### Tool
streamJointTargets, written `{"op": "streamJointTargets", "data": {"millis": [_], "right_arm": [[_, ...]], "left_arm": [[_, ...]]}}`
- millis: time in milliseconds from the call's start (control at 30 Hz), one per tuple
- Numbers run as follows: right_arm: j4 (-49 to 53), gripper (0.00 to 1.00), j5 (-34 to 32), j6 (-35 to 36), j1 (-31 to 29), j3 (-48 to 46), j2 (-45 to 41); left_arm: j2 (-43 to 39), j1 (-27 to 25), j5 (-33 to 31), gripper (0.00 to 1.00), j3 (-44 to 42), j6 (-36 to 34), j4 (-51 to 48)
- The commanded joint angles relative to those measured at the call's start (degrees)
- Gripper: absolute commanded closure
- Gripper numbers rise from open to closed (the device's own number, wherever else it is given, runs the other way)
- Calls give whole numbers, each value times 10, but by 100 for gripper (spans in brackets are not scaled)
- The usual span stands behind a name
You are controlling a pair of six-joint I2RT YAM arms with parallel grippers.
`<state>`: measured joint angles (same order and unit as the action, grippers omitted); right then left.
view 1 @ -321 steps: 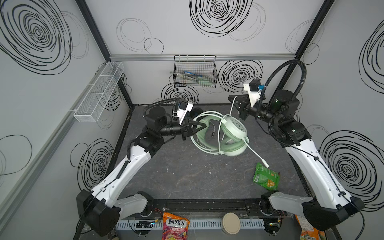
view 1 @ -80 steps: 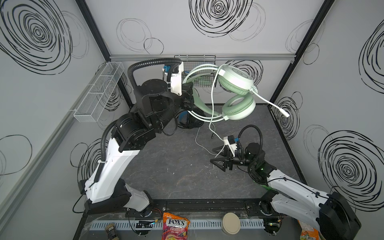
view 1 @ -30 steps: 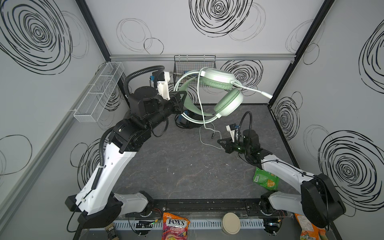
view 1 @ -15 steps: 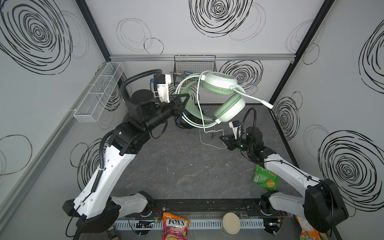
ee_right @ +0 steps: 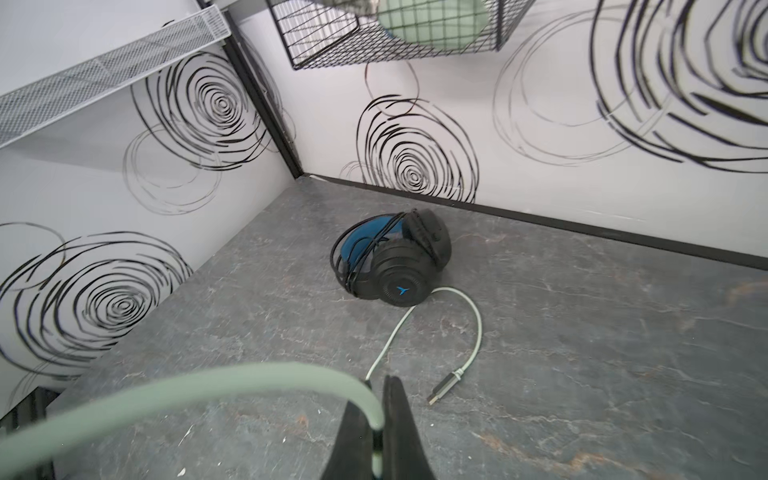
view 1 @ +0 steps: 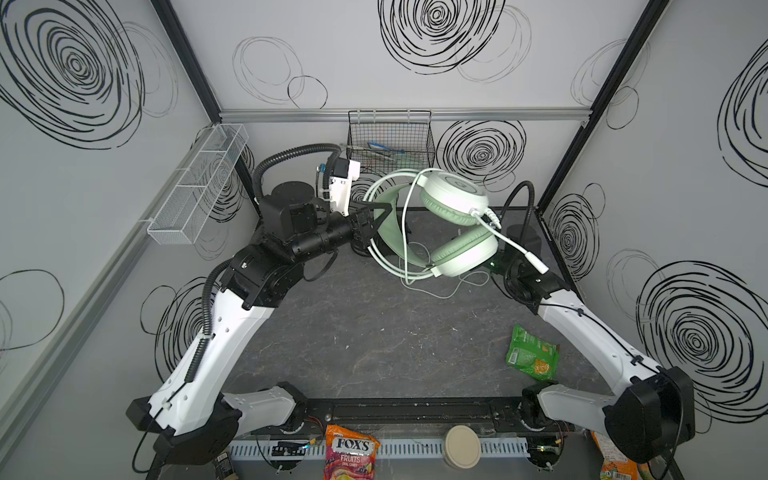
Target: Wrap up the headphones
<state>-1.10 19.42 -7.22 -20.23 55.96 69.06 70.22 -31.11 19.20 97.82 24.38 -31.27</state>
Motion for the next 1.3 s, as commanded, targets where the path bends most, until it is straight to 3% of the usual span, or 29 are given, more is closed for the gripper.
{"op": "streamJointTargets", "data": {"millis": [0,433,933,1067,1267], "right_arm": [[39,100,-38,-3,15,44,1],[113,100,-146,-61,56,117,-7],[126,100,-174,-59,70,131,8],[83,100,-108,-30,66,128,-19],[-2,100,-35,42,39,95,-79]], "left_arm": [[-26,-2,9,100,-12,-20,27],[-25,-3,47,100,-25,-40,49],[-26,-11,118,100,-25,-57,74],[-14,-13,120,100,-8,-85,34],[18,-50,54,100,29,-180,-86]]}}
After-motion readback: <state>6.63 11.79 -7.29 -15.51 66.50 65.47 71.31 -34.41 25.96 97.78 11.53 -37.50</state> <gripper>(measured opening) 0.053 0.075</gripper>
